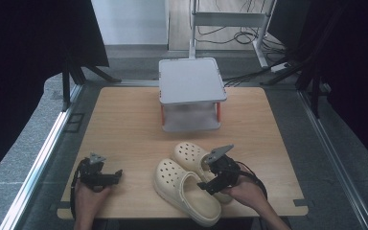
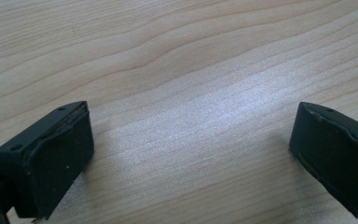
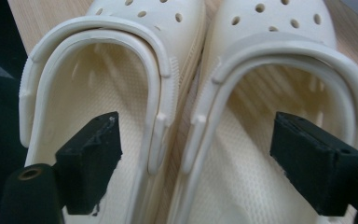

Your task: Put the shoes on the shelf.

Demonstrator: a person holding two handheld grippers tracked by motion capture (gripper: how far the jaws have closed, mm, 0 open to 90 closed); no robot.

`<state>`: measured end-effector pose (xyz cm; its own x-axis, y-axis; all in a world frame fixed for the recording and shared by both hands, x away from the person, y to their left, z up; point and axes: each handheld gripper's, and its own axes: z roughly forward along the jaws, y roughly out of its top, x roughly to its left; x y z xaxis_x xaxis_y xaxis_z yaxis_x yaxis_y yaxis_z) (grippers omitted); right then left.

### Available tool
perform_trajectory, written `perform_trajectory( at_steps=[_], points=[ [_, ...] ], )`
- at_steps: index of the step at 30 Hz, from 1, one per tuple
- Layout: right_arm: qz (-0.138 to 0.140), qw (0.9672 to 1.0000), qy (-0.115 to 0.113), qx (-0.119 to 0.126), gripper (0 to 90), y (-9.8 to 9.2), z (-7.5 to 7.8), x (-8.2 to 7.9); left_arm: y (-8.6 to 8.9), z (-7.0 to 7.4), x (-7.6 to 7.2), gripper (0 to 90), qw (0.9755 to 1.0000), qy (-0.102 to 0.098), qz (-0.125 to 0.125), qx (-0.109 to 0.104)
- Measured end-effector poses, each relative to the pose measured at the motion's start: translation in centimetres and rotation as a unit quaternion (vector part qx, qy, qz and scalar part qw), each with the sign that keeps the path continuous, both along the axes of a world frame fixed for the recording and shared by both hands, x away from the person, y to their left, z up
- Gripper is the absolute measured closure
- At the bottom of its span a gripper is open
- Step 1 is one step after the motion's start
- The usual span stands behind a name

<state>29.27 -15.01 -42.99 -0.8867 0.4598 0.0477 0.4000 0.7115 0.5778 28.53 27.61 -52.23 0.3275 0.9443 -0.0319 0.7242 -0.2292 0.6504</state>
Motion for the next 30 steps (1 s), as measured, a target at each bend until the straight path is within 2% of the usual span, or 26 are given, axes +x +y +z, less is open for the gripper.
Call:
perform_trajectory(
  at_steps=[8, 13, 17, 20, 22, 24, 30],
  points=[
    [0.024, 0.9997, 0.0, 0.001, 6.8, 1.5, -1.2, 0.2, 0.0, 0.0, 0.0, 0.0, 1.0, 0.0, 0.0, 0.0],
    [0.037, 0.9993, 0.002, -0.003, 6.9, 2.4, -2.3, 0.6, 0.0, 0.0, 0.0, 0.0, 1.0, -0.001, 0.001, -0.001],
    [0.04, 0.9992, 0.007, -0.007, 14.0, 3.2, -3.0, 0.8, 0.0, 0.0, 0.0, 0.0, 1.0, -0.001, 0.001, -0.001],
    [0.028, 0.9995, 0.016, -0.001, 16.9, 3.5, -3.5, 1.3, 0.0, 0.0, 0.0, 0.0, 1.0, -0.001, 0.001, -0.001],
    [0.019, 0.9998, 0.009, -0.003, 22.4, 3.7, -3.6, 1.3, 0.0, 0.0, 0.0, 0.0, 1.0, -0.001, 0.001, -0.001],
    [0.007, 1.0, 0.006, 0.003, 32.4, 3.9, -3.5, 1.5, 0.0, 0.0, 0.0, 0.0, 1.0, -0.001, 0.001, -0.001],
    [-0.019, 0.9997, -0.001, -0.013, 51.5, 4.6, -3.4, 1.7, 0.0, 0.0, 0.0, 0.0, 1.0, -0.001, 0.001, -0.001]
  ],
)
